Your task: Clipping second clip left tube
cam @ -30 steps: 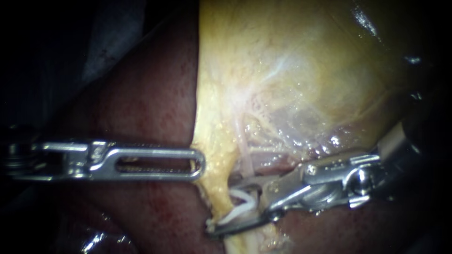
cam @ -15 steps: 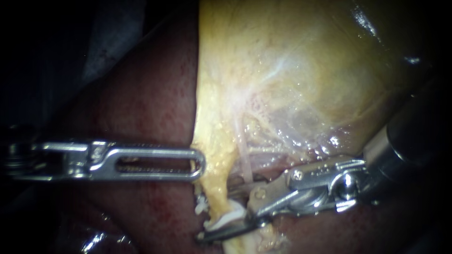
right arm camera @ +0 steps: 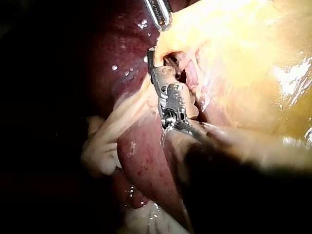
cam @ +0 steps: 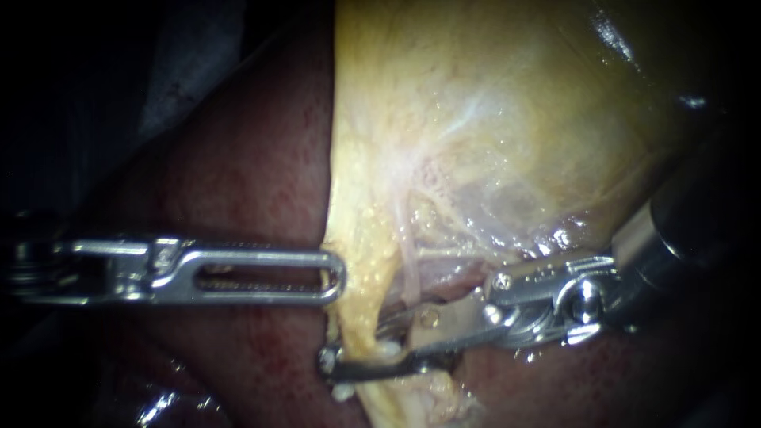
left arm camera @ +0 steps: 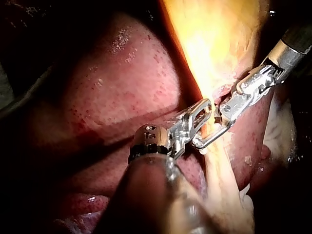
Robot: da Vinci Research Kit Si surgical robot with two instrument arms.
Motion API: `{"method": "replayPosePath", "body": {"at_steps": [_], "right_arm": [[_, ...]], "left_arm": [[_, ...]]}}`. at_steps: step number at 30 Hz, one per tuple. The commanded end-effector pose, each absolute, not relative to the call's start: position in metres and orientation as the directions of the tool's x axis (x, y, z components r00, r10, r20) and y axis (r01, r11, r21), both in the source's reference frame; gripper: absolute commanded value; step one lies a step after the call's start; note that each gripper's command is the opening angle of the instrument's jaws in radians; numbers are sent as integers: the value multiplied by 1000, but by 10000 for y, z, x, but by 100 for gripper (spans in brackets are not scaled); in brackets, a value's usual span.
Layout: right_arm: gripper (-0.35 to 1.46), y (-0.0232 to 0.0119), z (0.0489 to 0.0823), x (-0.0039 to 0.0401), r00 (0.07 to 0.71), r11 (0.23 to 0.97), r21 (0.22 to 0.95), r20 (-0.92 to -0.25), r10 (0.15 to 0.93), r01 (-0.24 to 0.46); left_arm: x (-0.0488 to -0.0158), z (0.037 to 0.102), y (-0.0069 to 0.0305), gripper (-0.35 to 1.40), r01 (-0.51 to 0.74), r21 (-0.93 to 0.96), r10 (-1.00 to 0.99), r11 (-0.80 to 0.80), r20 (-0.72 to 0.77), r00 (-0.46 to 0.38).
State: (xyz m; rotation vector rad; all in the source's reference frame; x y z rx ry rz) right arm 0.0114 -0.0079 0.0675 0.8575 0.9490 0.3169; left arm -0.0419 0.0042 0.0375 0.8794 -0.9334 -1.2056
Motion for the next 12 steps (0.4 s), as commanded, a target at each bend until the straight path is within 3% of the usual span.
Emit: {"method": "replayPosePath", "body": {"at_steps": [1, 12], "right_arm": [[-35, -80, 676, 114, 568, 640, 759, -581, 583, 120], [-35, -80, 676, 114, 570, 636, 762, -578, 584, 122]], "left_arm": [[-420, 376, 42, -35, 358, 922, -988, 146, 114, 108], [-421, 377, 42, -35, 359, 922, -988, 146, 115, 108]]}}
